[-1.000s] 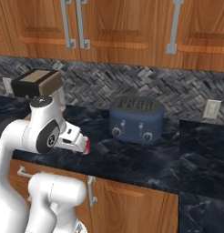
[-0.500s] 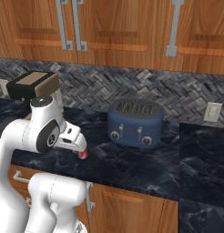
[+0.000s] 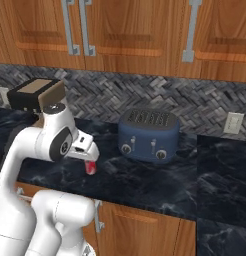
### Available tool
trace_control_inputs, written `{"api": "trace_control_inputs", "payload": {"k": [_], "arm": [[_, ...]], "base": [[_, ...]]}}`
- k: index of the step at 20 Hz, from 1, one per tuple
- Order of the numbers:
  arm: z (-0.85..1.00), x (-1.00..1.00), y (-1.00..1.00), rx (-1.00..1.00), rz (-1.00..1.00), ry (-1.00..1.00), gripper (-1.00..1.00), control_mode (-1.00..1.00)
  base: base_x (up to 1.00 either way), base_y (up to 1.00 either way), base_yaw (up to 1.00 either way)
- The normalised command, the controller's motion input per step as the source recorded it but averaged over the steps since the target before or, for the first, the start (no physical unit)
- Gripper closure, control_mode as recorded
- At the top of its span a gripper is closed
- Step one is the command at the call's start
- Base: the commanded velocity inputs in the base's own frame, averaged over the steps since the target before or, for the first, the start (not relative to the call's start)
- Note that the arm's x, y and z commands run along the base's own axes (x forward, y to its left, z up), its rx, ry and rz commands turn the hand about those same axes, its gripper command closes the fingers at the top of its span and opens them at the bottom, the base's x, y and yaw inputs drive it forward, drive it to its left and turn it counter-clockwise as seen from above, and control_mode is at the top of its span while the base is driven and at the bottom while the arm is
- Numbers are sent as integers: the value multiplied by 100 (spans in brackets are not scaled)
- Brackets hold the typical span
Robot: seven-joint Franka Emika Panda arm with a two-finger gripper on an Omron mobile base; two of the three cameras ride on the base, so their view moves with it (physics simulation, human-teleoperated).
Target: Four empty soda cans are scattered around the kitchen. Gather all the cans and cluster them next to the stove for recycling.
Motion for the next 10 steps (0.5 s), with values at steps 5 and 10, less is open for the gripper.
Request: {"api": "trace_control_inputs", "payload": {"k": [5,10], "arm": [[-3,43,0,0,1,6,-100,-100],[-7,36,1,0,1,10,-100,-100]], "base": [[0,0,0],[0,0,0]]}}
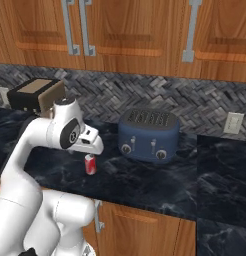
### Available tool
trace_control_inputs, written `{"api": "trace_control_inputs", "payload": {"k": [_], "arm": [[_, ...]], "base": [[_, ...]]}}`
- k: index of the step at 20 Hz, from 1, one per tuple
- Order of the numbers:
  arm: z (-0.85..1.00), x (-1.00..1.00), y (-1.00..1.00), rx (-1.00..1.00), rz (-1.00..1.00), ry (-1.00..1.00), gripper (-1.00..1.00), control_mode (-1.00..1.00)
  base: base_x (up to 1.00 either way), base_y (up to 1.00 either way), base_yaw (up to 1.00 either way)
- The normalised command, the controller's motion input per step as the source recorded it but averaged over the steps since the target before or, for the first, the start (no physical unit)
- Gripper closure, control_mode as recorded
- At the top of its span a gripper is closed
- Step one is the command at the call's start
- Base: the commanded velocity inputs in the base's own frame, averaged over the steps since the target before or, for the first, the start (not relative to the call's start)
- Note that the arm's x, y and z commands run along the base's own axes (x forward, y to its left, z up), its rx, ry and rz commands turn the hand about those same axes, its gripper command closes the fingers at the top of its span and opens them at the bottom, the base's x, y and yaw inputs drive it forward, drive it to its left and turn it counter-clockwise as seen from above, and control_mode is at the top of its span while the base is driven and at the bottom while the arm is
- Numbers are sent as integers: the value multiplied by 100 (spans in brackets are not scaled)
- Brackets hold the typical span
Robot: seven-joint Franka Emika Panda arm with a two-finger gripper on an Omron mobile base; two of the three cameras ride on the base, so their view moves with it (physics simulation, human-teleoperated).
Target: Four empty soda cans are scattered around the kitchen. Gather all the cans and cluster them next to the stove for recycling.
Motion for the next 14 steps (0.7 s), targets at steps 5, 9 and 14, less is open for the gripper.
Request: {"api": "trace_control_inputs", "payload": {"k": [5,9,14], "arm": [[-22,24,5,0,2,14,-100,-100],[-23,15,6,0,1,11,-100,-100],[-18,11,5,0,1,7,-100,-100]], "base": [[0,0,0],[0,0,0],[0,0,0]]}}
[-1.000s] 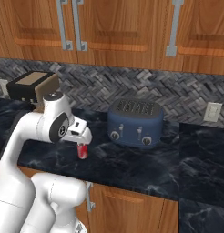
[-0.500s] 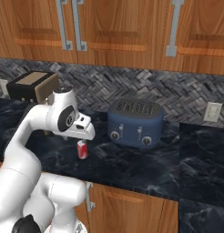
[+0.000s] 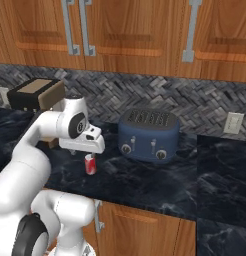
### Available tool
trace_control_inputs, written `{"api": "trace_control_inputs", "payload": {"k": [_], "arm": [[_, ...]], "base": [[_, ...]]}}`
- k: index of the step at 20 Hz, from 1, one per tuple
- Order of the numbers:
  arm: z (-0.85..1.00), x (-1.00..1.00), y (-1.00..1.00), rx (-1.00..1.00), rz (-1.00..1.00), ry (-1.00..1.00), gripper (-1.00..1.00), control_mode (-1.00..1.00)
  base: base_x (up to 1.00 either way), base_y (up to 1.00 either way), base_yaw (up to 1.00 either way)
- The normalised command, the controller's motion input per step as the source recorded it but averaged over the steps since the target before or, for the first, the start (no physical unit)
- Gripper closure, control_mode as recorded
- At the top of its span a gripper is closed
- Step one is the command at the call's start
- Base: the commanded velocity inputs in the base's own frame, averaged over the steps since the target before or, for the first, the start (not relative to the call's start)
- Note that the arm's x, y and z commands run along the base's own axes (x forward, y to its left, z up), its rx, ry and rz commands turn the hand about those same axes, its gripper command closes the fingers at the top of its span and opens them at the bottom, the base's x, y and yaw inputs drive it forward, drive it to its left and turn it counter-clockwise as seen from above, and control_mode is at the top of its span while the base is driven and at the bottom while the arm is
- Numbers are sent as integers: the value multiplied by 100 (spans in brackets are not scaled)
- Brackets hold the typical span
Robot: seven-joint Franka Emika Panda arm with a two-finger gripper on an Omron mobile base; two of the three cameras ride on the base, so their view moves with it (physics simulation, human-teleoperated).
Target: Four empty soda cans are scattered around the kitchen. Gather all the cans and cluster them next to the stove for recycling.
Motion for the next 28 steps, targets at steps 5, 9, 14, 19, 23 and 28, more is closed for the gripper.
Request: {"api": "trace_control_inputs", "payload": {"k": [5,9,14,19,23,28], "arm": [[-10,13,0,0,1,2,-100,-100],[-12,15,0,0,2,0,-100,-100],[-19,18,0,1,2,0,-100,-100],[-16,20,0,2,3,0,-100,-100],[-9,22,0,2,3,0,-100,-100],[-8,22,2,2,2,0,-100,-100]], "base": [[0,0,0],[0,0,0],[0,0,0],[0,0,0],[0,0,0],[0,0,0]]}}
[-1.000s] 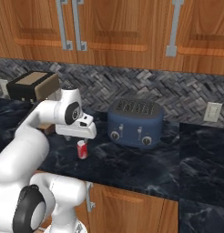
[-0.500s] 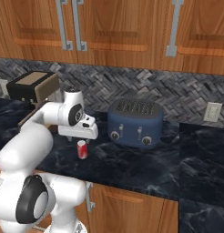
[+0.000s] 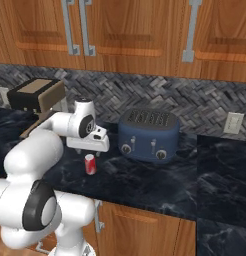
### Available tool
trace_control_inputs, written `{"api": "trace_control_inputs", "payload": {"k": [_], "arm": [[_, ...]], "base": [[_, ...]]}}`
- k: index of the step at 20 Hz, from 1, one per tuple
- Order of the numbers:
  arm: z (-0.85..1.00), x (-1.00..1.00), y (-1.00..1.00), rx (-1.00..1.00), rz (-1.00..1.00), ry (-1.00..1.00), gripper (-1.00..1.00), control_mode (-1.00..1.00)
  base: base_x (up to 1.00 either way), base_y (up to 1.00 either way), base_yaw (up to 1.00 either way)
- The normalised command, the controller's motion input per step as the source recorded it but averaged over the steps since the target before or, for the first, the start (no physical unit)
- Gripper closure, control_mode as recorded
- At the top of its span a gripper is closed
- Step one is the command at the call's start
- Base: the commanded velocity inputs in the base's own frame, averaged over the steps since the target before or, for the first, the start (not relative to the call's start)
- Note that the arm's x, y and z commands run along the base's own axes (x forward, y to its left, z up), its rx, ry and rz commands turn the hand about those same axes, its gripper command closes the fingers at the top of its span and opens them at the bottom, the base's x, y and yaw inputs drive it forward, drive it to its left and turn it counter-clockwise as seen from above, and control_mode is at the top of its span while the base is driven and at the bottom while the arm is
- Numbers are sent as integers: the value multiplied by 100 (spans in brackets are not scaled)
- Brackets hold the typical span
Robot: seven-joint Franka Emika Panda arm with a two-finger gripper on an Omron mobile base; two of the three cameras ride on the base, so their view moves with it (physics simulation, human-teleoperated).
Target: Four empty soda cans are scattered around the kitchen. Gather all the cans and cluster them next to the stove for recycling.
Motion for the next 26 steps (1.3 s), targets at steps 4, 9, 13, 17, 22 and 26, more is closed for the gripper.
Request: {"api": "trace_control_inputs", "payload": {"k": [4,9,13,17,22,26], "arm": [[-12,15,3,0,0,0,-100,-100],[-14,14,5,0,0,0,-100,-100],[-12,20,1,0,-2,0,-100,-100],[-11,18,2,0,-5,0,-100,-100],[-8,7,2,0,-5,0,-100,-100],[-5,-1,3,0,-7,0,-100,-100]], "base": [[0,0,0],[0,0,0],[0,0,0],[0,0,0],[0,0,0],[0,0,0]]}}
